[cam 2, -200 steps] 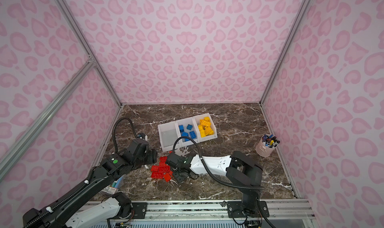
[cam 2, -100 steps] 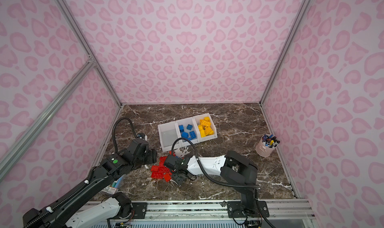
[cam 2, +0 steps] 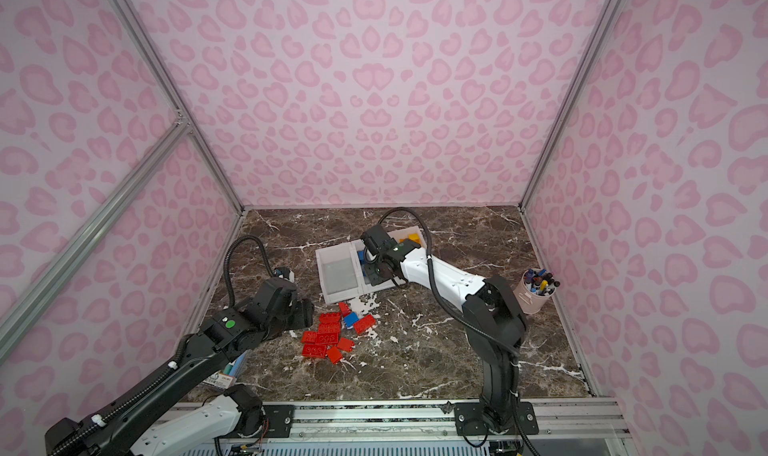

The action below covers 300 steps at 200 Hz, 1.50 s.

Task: Sort the legos into containers by color
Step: Place the lego in the container, then pick up the lego from the center of the table.

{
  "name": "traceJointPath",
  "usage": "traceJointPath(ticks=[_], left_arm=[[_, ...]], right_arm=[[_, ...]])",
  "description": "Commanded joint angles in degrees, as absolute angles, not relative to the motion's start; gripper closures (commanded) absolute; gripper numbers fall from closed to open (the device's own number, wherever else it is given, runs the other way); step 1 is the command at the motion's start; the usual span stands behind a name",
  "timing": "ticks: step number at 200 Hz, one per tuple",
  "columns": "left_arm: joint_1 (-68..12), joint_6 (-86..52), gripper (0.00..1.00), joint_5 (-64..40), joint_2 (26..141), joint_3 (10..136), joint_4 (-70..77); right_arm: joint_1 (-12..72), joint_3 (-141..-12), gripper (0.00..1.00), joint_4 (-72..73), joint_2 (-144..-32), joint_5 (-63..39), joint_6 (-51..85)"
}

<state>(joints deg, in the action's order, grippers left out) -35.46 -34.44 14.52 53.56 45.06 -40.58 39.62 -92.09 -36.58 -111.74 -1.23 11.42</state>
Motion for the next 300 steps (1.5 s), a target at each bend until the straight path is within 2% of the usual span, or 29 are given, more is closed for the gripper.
traceJointPath(ticks=[1, 27, 58, 79, 105, 127, 168, 212, 259, 300], left_arm=[[-35.4, -35.0, 0.24, 13.5, 53.7, 44.9, -40.2], [-35.4, -34.7, 0.24, 12.2, 53.8, 44.7, -40.1], [-35.4, -34.5, 0.24, 11.4, 54.0, 43.7, -39.7], [-35.5, -34.1, 0.25, 10.4, 54.4, 43.5, -38.9], [-36.4, -32.3, 0.26, 9.5, 55.6, 44.3, -37.7], [-38.8, -29.8, 0.27, 8.8, 59.5, 45.7, -36.1], [-45.4, -26.8, 0.3, 9.2, 72.6, 51.3, -35.5], [-46.8, -27.5, 0.35, 6.9, 84.2, 58.2, -31.9], [-47.0, -26.4, 0.37, 3.1, 94.6, 63.6, -28.9], [-46.9, -25.1, 0.38, 4.1, 101.1, 66.7, -29.1]], right_arm=[[37.1, -99.6, 0.68, -40.1, -118.7, -2.6, 9.4], [35.4, -108.5, 0.66, -43.0, -125.6, -2.8, 9.6], [34.9, -114.6, 0.52, -45.8, -129.3, -2.9, 9.7], [35.0, -115.1, 0.45, -46.2, -128.6, -3.0, 10.0], [35.0, -113.9, 0.42, -46.4, -124.6, -2.1, 10.3], [34.9, -108.5, 0.42, -44.4, -117.4, -2.3, 10.8], [33.7, -90.0, 0.41, -38.4, -100.2, -3.3, 14.3], [31.6, -74.3, 0.41, -36.5, -85.6, -4.1, 17.5], [30.9, -66.4, 0.4, -35.3, -77.2, -3.2, 20.1], [30.8, -63.4, 0.4, -35.2, -75.1, -3.6, 21.7]])
